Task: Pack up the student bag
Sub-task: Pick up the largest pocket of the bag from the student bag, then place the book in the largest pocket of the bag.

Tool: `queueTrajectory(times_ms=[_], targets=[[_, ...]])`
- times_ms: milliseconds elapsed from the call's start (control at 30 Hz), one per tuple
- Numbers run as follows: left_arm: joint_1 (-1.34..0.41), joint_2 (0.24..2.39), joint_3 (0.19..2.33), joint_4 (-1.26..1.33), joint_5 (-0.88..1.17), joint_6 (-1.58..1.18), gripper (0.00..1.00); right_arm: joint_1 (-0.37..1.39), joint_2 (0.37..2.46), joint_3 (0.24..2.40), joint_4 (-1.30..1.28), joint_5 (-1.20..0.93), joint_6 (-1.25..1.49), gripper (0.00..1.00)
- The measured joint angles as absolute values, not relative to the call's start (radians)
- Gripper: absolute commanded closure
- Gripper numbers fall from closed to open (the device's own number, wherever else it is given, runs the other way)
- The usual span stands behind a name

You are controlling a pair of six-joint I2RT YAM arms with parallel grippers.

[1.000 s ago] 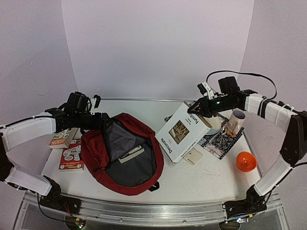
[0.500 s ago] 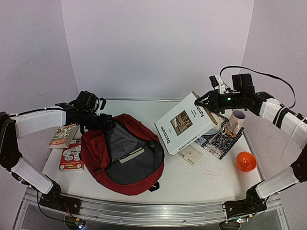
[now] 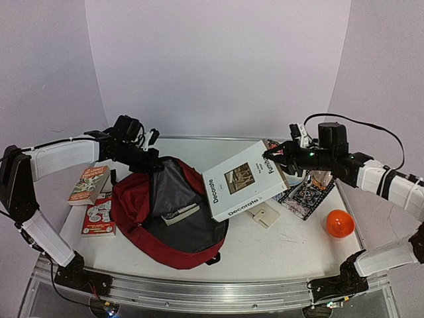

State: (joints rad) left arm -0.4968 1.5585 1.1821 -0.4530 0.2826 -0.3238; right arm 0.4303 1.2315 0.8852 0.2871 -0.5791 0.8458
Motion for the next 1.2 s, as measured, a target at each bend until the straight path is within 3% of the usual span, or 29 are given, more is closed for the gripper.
queueTrajectory(times_ms=[367,700,1200], targets=[[-0.497,1.632,1.442,-0.473,0.365,-0.403,1.00,0.574,1.221,0.775,0.478,-0.469,1.070,1.00],[-0.549,1.726,1.666,-0.458,0.431,-0.428,1.00,0.585,1.336,0.743,0.574,-0.384,1.200,1.00],[-0.601,1.651,1.455,-0.390,0.442,-0.428,1.00,0.555,1.463,0.801,0.624,-0.220,1.320,1.00]])
